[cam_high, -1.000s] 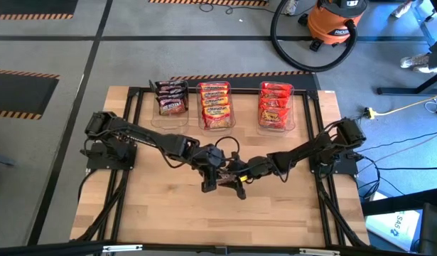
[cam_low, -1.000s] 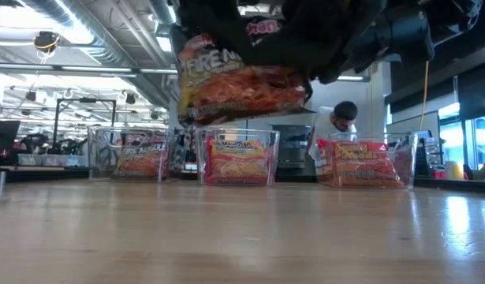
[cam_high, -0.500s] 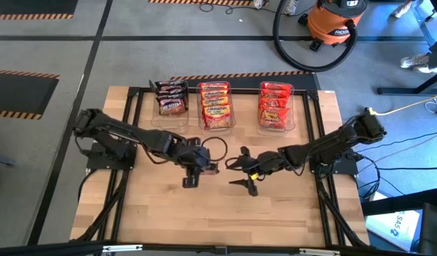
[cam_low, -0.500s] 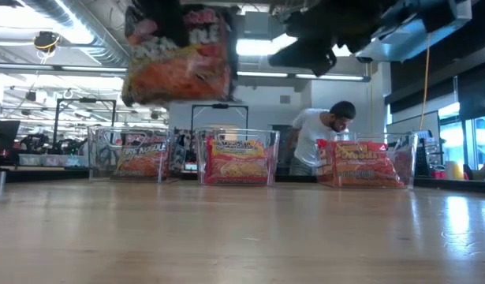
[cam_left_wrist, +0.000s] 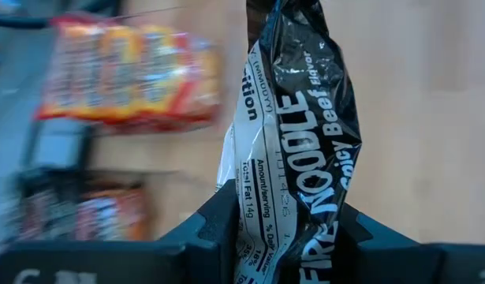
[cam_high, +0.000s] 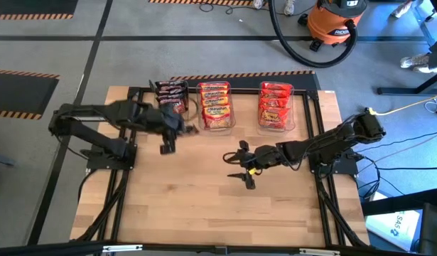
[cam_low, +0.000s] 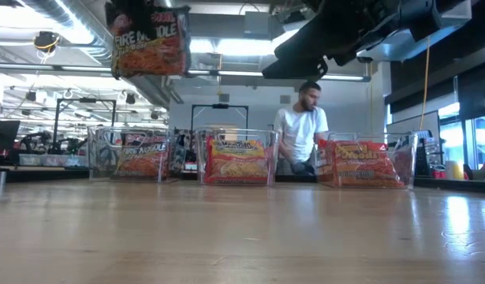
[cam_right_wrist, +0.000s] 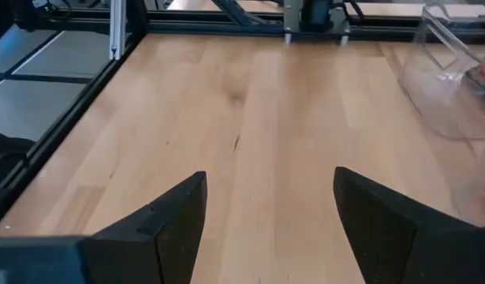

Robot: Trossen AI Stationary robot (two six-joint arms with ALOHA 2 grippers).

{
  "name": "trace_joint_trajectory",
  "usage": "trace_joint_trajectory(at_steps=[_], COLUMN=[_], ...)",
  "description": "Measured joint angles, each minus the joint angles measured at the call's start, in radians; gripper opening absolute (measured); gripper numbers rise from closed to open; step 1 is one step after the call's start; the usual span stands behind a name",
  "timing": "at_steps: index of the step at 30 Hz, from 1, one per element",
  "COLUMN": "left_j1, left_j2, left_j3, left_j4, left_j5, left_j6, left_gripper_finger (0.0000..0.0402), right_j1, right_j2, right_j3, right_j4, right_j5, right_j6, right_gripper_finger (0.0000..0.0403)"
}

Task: Sort Maruchan noodles
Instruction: Put the black noodle pack into the left transparent bin

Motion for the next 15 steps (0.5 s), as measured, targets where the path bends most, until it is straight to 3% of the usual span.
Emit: trace_joint_trajectory(at_steps=[8, 15], left_j1=[0.288, 0.57], left_j2=[-0.042, -0.032], left_j3=[0.0, -0.092], left_j4=[-0.035, 0.046], left_j5=[-0.001, 0.204], left_j6=[0.258, 0.456], left_gripper_finger=[0.0104, 0.0104], right_j1=[-0.004, -0.003], right_j2=[0.006, 0.011], right_j3=[0.001, 0.001], right_j4=[-0.005, -0.004], right_j5=[0.009, 0.01], right_j6=[0.036, 0.075], right_gripper_finger=[0.0253, 0.0253])
